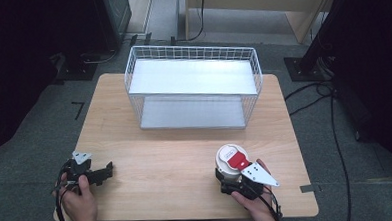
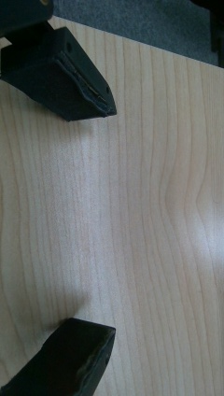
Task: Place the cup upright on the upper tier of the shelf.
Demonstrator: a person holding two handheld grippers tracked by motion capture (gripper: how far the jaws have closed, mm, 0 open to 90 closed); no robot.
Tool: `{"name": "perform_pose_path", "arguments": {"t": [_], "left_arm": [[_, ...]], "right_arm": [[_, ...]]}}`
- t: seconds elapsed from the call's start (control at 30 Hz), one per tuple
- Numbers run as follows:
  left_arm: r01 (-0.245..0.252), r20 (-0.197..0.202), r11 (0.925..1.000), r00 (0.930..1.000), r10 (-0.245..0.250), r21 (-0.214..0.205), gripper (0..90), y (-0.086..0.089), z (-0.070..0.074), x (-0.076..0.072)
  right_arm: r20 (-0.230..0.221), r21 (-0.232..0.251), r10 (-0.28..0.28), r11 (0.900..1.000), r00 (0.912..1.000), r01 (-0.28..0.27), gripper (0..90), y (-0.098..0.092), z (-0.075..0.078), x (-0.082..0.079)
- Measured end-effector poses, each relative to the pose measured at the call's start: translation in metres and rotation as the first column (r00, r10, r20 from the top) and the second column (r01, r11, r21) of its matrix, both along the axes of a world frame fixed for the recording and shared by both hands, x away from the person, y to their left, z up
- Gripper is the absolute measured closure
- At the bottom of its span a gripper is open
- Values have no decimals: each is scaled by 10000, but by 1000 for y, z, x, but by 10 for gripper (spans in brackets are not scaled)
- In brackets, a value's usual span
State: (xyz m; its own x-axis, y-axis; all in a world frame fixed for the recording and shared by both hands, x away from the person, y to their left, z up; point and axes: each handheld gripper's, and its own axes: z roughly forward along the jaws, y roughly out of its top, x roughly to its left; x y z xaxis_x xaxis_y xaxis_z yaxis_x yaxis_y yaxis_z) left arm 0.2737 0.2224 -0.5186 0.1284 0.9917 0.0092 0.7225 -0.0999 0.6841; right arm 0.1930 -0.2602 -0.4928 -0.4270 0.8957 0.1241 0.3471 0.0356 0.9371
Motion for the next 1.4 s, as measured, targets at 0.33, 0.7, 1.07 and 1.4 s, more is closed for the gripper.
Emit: {"name": "perform_pose_path", "arguments": {"t": [0.33,0.7,1.07,1.4], "left_arm": [[1,1,10000,10000,-1,3,0,0,0,0],[2,0,10000,10000,-2,2,0,0,0,0],[0,0,10000,10000,0,1,0,0,0,0],[4,-3,10000,10000,-4,2,0,0,0,0]], "right_arm": [[227,-106,-80,9999,9997,82,82,7,0,4],[286,-7,-202,9998,9994,202,79,8,0,5],[489,146,-481,9988,9976,474,89,10,-2,4],[597,743,-128,9972,9981,83,92,15,8,3]]}}
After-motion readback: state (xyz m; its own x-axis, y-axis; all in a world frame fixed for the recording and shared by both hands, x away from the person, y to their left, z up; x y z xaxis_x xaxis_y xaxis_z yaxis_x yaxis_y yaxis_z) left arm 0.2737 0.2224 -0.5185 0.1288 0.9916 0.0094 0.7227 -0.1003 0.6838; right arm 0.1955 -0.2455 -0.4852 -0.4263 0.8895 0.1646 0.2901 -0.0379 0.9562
